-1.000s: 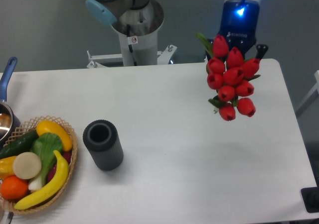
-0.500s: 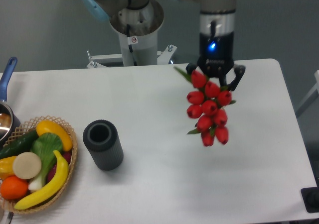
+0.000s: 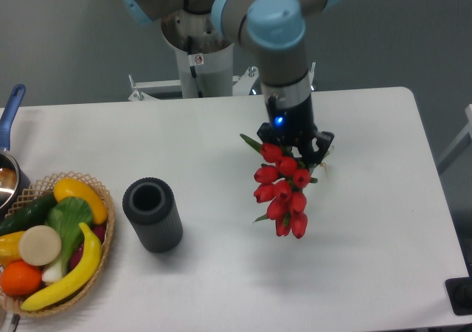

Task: Place the flowers on the table
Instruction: 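Lower the held tulip bunch toward the table beside the black vase, then open the gripper to release the tulips onto the table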

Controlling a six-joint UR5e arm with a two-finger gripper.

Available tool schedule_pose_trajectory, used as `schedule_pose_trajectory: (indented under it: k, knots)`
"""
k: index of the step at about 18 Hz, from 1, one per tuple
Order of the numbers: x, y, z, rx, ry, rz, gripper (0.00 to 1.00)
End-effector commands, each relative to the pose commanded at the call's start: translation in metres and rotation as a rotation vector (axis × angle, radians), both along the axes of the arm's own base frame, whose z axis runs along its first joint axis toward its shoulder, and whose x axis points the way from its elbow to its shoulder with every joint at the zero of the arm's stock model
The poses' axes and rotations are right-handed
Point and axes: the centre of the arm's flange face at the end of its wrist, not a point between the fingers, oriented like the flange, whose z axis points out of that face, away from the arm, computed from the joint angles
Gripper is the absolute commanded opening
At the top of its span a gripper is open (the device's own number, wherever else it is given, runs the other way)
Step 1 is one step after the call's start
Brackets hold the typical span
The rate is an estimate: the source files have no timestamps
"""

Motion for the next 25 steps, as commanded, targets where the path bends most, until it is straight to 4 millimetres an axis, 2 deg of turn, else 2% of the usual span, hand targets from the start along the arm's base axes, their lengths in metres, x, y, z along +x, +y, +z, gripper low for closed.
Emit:
schedule_pose_trajectory:
  k: [11,13,15,22,23,24,25]
  knots:
    - [0.018,0.039,-0.089,-0.185,-0.05,-0.066,0.4]
    - [0.024,0.05,-0.097,-0.187,-0.06,-0.087,0.4]
    - [0.021,0.053,-0.105,-0.187,-0.069,-0.078,0.4]
    - [0.023,0.057,-0.107,-0.176,-0.078,-0.086,0.46]
    - [0.023,0.057,-0.106,-0.177,-0.075,-0.09,0.51]
    - [0.022,0.058,-0.104,-0.175,-0.071,-0.095,0.7]
    - [0.02,0.059,-0.1,-0.169,-0.065,-0.094,0.76]
